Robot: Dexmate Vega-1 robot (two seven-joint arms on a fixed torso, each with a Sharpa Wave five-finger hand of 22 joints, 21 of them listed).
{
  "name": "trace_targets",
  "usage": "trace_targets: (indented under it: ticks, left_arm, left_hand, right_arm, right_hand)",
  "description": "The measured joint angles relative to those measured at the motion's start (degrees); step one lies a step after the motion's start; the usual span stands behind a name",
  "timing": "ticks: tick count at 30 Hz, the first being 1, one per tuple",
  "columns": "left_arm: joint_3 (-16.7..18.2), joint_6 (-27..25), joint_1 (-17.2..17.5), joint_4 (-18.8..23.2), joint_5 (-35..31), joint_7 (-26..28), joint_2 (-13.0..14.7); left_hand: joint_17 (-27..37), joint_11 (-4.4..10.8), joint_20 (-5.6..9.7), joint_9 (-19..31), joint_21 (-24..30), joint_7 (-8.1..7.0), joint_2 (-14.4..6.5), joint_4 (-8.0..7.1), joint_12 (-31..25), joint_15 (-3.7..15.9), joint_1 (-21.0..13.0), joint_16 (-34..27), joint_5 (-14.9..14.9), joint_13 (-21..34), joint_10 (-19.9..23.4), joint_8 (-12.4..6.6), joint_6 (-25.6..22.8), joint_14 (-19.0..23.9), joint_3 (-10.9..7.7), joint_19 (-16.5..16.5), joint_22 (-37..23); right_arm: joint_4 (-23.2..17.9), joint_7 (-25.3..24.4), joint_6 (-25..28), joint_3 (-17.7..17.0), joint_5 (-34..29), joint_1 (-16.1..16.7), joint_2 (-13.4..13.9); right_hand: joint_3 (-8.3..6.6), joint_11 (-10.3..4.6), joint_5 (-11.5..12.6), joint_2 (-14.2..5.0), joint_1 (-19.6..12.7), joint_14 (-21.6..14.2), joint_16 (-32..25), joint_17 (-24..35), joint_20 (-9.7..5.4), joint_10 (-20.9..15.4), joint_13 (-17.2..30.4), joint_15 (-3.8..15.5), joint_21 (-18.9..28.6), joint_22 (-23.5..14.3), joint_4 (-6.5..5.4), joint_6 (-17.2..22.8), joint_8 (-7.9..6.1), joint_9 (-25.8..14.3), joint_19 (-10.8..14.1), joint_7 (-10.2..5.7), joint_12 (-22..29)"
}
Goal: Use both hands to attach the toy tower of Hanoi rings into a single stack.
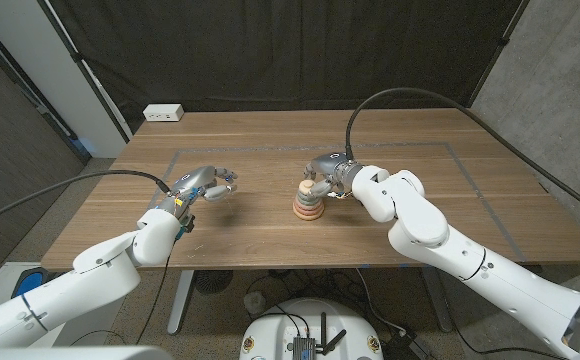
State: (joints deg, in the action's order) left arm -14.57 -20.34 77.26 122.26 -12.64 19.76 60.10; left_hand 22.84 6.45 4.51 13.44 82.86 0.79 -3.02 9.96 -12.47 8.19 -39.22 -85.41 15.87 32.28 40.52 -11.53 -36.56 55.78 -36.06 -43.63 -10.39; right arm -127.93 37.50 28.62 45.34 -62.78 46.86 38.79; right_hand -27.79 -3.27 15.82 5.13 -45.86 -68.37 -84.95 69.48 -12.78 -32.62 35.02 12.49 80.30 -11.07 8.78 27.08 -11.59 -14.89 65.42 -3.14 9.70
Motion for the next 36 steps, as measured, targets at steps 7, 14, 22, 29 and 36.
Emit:
trace_targets:
  ticks: [7, 14, 22, 29, 36]
  left_arm:
    - [0.1, 0.0, 0.1, 0.0, 0.1, 0.2, 0.0]
    - [0.2, -0.3, 0.1, 0.1, 0.1, 0.4, -0.1]
    - [0.5, -1.6, 0.5, 1.4, 0.1, 0.5, -0.2]
    - [0.5, -3.7, 0.9, 3.1, -1.1, 0.8, 0.1]
    - [-0.3, -7.6, 1.0, 5.4, -3.5, 1.4, -0.1]
  left_hand:
    - [0.0, 0.00, 0.00, 0.0, 0.0, 0.00, 0.0, 0.00, 0.0, 0.00, 0.0, 0.0, 0.0, 0.0, 0.0, 0.00, 0.0, 0.0, 0.00, 0.0, 0.0]
    - [0.0, 0.00, 0.00, 0.0, 0.0, 0.00, 0.0, 0.00, 0.0, 0.00, 0.0, 0.0, 0.0, 0.0, 0.0, 0.00, 0.0, 0.0, 0.00, 0.0, 0.0]
    - [0.0, -0.01, -0.10, 0.0, 0.0, -0.04, 0.0, 0.24, 0.5, 0.01, 0.0, 0.0, 0.0, -0.1, -0.6, 0.00, 0.0, 0.0, -0.24, 0.5, 0.0]
    - [-0.2, 0.10, -0.10, 0.0, 0.0, -0.21, 0.4, 0.24, 0.5, -0.21, 0.4, 0.3, 0.0, -0.1, -1.4, 0.00, 0.2, -1.1, -0.24, 1.6, 0.0]
    - [-0.3, 0.71, -0.51, 0.0, -0.3, -1.03, 0.4, 0.24, 0.8, -0.92, 0.4, 0.8, 0.0, 0.0, -2.0, 0.44, 1.1, -3.2, -0.23, 2.8, 0.0]
  right_arm:
    - [-0.8, -0.1, 0.1, -0.7, -0.9, 0.9, 0.2]
    - [-2.7, -0.6, 1.2, -2.3, -1.6, 3.2, 0.5]
    - [-4.9, -4.1, 4.1, -4.7, -2.4, 7.2, 0.6]
    - [-6.5, -7.8, 7.1, -7.2, -3.0, 11.4, 0.9]
    - [-7.3, -11.1, 9.0, -9.4, -3.3, 14.9, 1.9]
  right_hand:
    - [0.00, 0.08, 0.0, 0.53, 0.5, 0.0, 0.0, 0.4, 0.00, 0.1, -0.6, 0.00, 0.0, 0.0, 0.00, -0.2, 0.00, 0.3, 0.0, 0.19, 0.5]
    - [-0.02, -2.04, -0.6, 0.51, 0.6, -0.6, 0.0, 0.3, 0.00, -3.6, -1.9, -0.07, -0.4, 0.0, -0.01, 1.7, -0.98, 0.5, 0.0, 0.59, 1.8]
    - [-0.75, -4.11, -0.8, -1.23, 0.9, -1.9, -0.7, 0.7, 0.00, -6.8, -2.9, 0.00, -0.4, 0.0, -0.40, 5.4, -2.40, 0.4, 0.4, -0.21, 2.3]
    - [-1.12, -4.52, -0.8, -1.61, 0.5, -2.5, -1.1, 0.7, 0.20, -7.2, -2.7, 0.01, -0.4, -0.1, -0.25, 5.8, -2.45, 0.1, 0.6, -0.66, 2.7]
    - [-1.70, -4.62, -0.8, -2.07, 0.1, -2.5, -1.1, 0.7, 0.18, -7.3, -2.5, 0.01, -0.6, -0.3, 0.07, 6.4, -2.82, 0.1, 1.1, -1.27, 2.7]
